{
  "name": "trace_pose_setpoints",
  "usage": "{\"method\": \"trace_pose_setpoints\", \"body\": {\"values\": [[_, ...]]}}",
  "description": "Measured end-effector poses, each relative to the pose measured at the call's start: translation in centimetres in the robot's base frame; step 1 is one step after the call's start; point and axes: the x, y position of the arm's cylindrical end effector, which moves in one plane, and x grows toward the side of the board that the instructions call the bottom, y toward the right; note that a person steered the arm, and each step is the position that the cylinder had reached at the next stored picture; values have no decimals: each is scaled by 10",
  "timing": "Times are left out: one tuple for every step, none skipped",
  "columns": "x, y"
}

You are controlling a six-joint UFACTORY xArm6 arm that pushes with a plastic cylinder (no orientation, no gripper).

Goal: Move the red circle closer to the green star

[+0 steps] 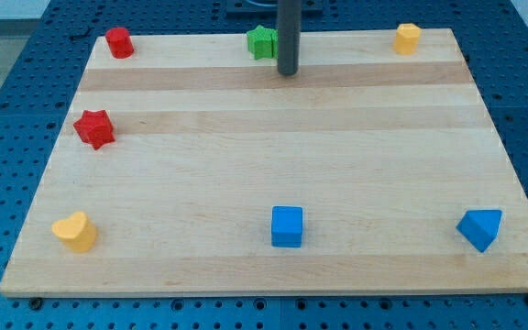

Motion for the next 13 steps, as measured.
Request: {"method": "trace_pose_setpoints", "body": {"values": [[12, -72], [31, -171], [38, -281], [35, -305], [20, -304], [-21, -304], [-49, -304], [-78, -294], [-98, -257], [-92, -205], [-88, -170], [-88, -190], [-79, -223]]}}
